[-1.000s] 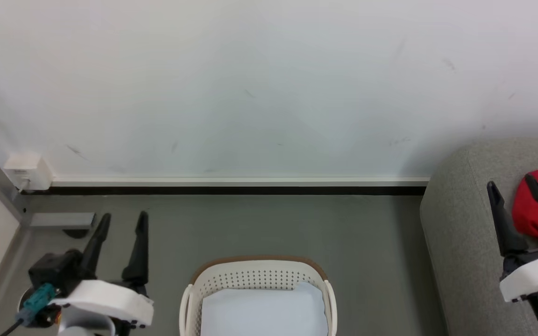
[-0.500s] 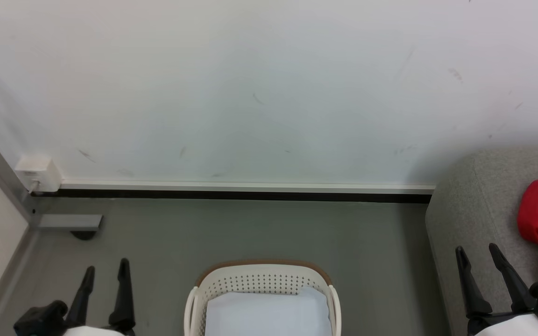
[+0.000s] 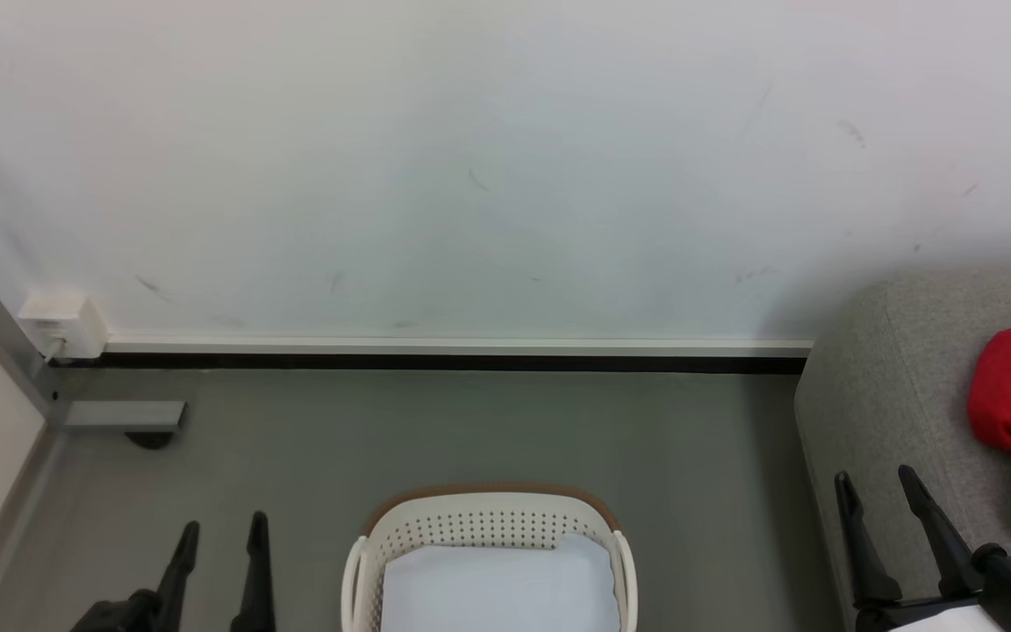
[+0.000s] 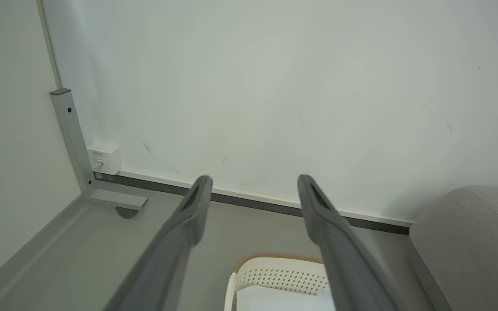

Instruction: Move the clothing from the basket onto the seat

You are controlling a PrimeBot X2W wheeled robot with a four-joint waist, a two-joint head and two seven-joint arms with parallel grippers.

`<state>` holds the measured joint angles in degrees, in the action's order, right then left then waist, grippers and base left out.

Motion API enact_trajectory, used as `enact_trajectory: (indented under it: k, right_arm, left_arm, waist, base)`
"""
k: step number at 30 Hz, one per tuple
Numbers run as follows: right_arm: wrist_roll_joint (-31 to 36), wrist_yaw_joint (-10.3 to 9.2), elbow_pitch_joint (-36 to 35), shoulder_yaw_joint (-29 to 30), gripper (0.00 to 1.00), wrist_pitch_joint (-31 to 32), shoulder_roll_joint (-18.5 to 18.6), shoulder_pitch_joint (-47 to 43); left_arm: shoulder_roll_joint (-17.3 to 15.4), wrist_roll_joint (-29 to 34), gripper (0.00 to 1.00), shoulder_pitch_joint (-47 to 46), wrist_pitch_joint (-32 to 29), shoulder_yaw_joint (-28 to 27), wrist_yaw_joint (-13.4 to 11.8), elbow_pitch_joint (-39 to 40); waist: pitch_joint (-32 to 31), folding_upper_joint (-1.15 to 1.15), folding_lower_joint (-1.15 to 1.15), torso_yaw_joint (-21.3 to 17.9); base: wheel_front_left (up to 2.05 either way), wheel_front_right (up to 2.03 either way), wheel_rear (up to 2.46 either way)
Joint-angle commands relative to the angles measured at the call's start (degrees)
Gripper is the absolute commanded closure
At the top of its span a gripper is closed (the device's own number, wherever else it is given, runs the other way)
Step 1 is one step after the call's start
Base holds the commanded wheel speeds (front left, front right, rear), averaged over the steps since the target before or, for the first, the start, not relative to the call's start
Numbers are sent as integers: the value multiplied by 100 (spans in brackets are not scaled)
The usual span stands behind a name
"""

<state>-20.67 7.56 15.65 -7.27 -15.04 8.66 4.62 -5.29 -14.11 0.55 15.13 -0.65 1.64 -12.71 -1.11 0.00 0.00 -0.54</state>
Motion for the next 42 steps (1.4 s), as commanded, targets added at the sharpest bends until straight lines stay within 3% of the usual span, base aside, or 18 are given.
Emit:
enact_trajectory:
  k: [1, 23, 24, 28, 42]
  right_arm:
    - [25, -16, -34, 8, 0, -17, -38, -5]
    - [77, -16, -58, 42, 0, -18, -81, 86]
    - [45, 0, -63, 25, 100, 0, -107, 41]
    - [32, 0, 116, -2, 100, 27, -170, -103]
    - [-1317, -2, 56, 254, 100, 419, -240, -45]
  left_arm:
    - [23, 86, 0, 54, 2, -36, 28, -16]
    - [226, 397, 0, -61, 2, -385, 357, -109]
    - [243, 341, 100, -24, 0, -368, 346, -111]
    - [288, 324, 100, 52, -8, -339, 344, -324]
    - [277, -1194, 100, -112, -429, -407, 391, -303]
  waist:
    - [1, 0, 0, -5]
    - [30, 0, 0, -41]
    - [31, 0, 1, -43]
    - [32, 0, 1, -44]
    - [43, 0, 1, -33]
  base:
    - [0, 0, 0]
    - [0, 0, 0]
    - [0, 0, 0]
    - [0, 0, 0]
    - [0, 0, 0]
